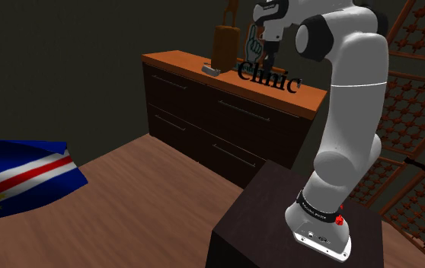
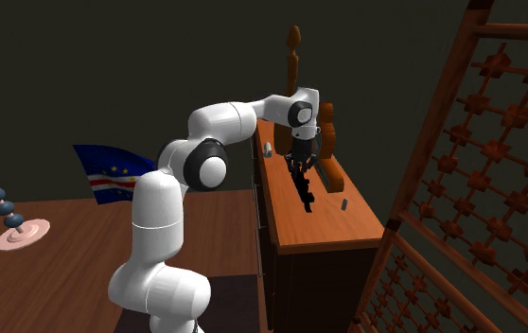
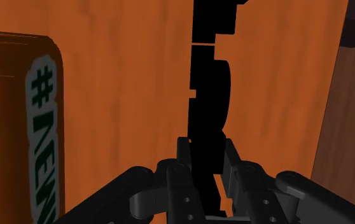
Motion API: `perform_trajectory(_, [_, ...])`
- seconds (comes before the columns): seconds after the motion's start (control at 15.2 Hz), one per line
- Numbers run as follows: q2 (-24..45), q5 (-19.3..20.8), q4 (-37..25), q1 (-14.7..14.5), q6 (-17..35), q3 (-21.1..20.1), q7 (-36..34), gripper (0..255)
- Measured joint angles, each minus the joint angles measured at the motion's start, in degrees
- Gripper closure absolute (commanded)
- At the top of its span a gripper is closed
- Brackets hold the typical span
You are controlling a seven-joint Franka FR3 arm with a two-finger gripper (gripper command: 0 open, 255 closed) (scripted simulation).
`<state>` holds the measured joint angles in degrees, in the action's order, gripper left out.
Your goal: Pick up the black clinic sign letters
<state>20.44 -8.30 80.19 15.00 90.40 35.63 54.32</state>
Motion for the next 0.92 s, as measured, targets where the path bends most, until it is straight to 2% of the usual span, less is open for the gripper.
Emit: perform_trajectory(0.92, [3.19,-1.70,-15.07,3.22,-12.04,0.08,0.76,255])
